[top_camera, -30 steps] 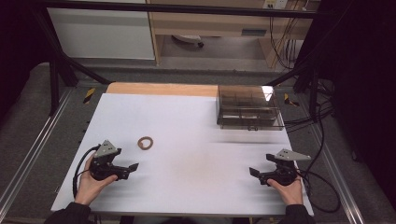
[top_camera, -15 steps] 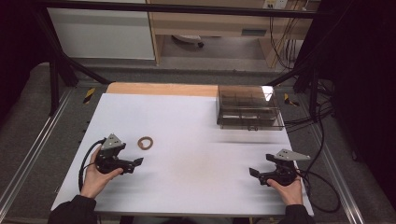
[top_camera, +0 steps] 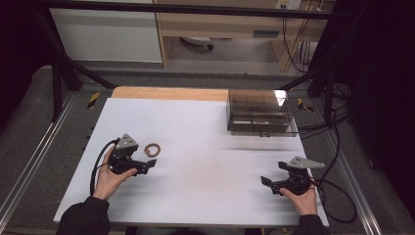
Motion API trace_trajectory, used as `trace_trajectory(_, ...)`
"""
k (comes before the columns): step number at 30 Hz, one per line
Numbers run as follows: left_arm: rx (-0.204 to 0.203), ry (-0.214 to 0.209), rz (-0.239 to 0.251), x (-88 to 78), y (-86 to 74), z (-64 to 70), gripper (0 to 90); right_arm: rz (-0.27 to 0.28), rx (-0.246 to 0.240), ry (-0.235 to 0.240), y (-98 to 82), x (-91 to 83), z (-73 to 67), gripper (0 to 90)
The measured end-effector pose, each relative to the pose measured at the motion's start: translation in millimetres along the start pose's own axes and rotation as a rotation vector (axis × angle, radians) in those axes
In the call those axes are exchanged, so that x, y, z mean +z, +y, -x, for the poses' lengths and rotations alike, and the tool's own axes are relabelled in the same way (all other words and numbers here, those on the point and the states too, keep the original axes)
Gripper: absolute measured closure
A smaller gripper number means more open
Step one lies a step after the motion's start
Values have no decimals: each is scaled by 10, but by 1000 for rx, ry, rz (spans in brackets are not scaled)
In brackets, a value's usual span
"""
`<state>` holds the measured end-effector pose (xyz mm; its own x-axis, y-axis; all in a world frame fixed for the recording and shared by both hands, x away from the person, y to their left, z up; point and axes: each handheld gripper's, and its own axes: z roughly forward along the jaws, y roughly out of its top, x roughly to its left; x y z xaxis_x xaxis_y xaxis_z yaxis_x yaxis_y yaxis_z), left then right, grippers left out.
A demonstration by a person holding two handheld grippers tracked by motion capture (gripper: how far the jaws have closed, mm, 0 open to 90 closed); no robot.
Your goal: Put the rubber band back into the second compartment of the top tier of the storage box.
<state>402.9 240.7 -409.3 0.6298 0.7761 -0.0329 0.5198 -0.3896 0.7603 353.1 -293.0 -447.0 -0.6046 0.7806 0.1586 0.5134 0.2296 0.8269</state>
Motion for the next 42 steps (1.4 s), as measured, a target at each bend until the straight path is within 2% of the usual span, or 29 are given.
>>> trace_trajectory(15, -22, 22, -30, 214, 58, -39, 98, 1, -3, 0, 0, -3, 2, 7)
trace_trajectory(29, -6, 47, -55, 400, 90, -38, 190, 0, 0, 2, 2, 1, 1, 7)
trace_trajectory(35, -15, 60, -66, 449, 79, -73, 291, -1, 1, 4, 3, 1, 2, 7)
trace_trajectory(42, 1, 57, -77, 483, 79, -63, 415, -2, 1, 4, 2, 2, 3, 7)
